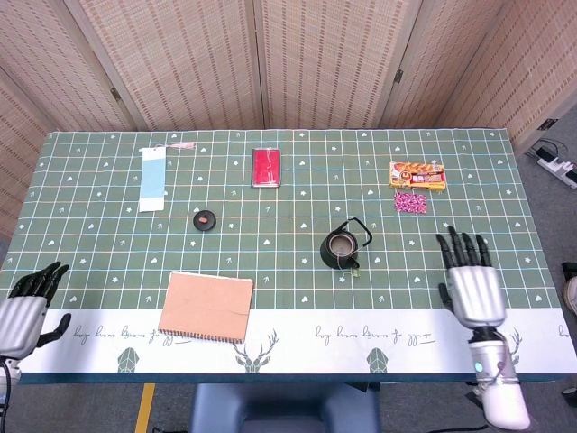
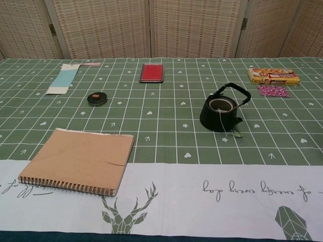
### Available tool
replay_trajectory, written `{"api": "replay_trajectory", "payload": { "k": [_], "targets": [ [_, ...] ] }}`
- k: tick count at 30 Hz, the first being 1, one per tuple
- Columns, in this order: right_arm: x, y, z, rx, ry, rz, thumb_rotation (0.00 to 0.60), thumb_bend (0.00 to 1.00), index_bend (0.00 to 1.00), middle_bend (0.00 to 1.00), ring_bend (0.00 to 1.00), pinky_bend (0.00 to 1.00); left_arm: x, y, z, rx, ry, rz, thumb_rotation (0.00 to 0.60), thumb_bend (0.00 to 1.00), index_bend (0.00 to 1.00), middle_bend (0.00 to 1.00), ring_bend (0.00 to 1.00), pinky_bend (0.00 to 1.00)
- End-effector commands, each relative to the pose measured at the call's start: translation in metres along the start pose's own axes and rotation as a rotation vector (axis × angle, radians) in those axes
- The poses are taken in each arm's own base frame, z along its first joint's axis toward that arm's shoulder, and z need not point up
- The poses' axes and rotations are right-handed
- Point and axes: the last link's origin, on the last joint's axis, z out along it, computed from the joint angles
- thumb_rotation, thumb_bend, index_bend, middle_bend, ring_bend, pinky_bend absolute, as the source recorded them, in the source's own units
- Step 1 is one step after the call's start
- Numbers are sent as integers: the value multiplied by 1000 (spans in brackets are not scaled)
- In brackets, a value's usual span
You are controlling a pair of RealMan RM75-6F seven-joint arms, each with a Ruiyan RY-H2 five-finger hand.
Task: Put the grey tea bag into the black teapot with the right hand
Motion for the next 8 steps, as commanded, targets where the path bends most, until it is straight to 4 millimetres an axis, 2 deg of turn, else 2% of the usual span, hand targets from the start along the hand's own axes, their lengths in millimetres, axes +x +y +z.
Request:
{"api": "replay_trajectory", "payload": {
  "k": [1, 4, 8],
  "targets": [
    [-26, 80, -50, -100, 77, 35, 600, 423, 0, 0, 0, 0, -2, 6, 0, -7, 8, 11, 600, 378, 0, 4, 71, 114],
    [-16, 85, -58, -80, 138, 72, 600, 423, 0, 0, 0, 0, -3, 6, 1, -10, 10, 18, 600, 377, 0, 4, 71, 114],
    [-16, 86, -62, -62, 133, 85, 600, 423, 0, 0, 0, 0, -2, 5, 0, -8, 13, 13, 600, 377, 0, 4, 71, 114]
  ]
}}
